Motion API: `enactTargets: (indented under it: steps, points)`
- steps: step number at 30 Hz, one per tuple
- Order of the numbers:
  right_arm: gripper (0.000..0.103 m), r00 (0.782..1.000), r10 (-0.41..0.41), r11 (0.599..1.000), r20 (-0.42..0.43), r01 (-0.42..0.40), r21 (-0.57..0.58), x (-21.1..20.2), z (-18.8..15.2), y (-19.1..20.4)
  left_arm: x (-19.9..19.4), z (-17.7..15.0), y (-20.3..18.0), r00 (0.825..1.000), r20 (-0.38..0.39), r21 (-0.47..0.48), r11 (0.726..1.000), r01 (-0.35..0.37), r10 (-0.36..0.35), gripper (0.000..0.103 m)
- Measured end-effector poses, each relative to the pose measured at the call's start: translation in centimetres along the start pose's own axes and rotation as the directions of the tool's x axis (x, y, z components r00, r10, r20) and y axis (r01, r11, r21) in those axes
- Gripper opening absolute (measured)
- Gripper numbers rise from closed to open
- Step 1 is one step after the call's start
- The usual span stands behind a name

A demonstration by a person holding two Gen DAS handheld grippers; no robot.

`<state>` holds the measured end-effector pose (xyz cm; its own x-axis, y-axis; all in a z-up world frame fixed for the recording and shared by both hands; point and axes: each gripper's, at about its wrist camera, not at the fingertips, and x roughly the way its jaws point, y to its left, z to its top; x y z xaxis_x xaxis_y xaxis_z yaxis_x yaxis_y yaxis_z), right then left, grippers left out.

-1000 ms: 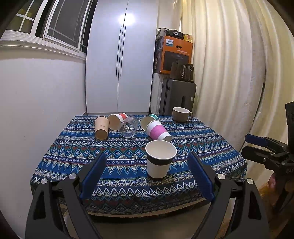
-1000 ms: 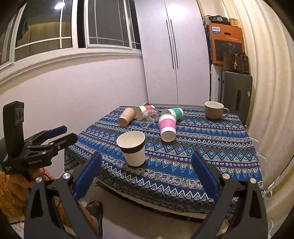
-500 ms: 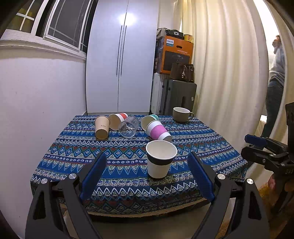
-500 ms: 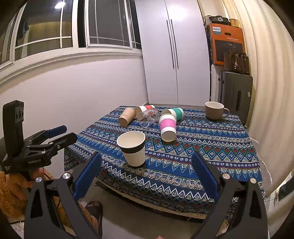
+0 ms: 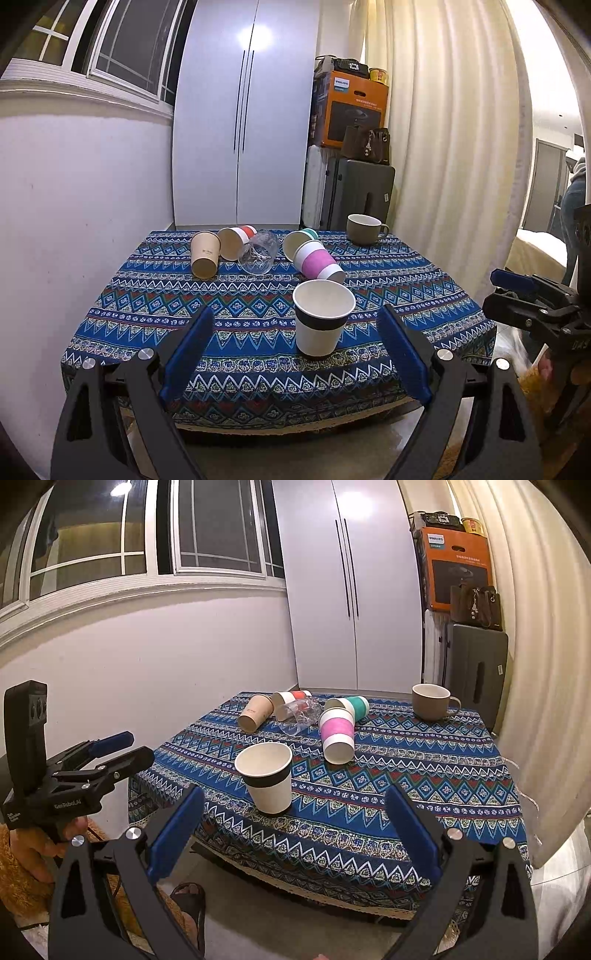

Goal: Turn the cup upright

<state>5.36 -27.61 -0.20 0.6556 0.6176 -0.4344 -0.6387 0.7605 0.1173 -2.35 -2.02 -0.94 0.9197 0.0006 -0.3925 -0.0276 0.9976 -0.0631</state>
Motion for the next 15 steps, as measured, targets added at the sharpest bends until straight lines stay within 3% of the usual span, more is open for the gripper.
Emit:
enactTargets:
  steps: [15]
  points:
    - [0.097,1.0,-0.001,1.0,-0.003,0.001,-0.002,0.04,-0.05,-0.04,-0.11,0.05,0.03,1.0,-0.001,-0.004,1.0,0.006,-0.006,0.087]
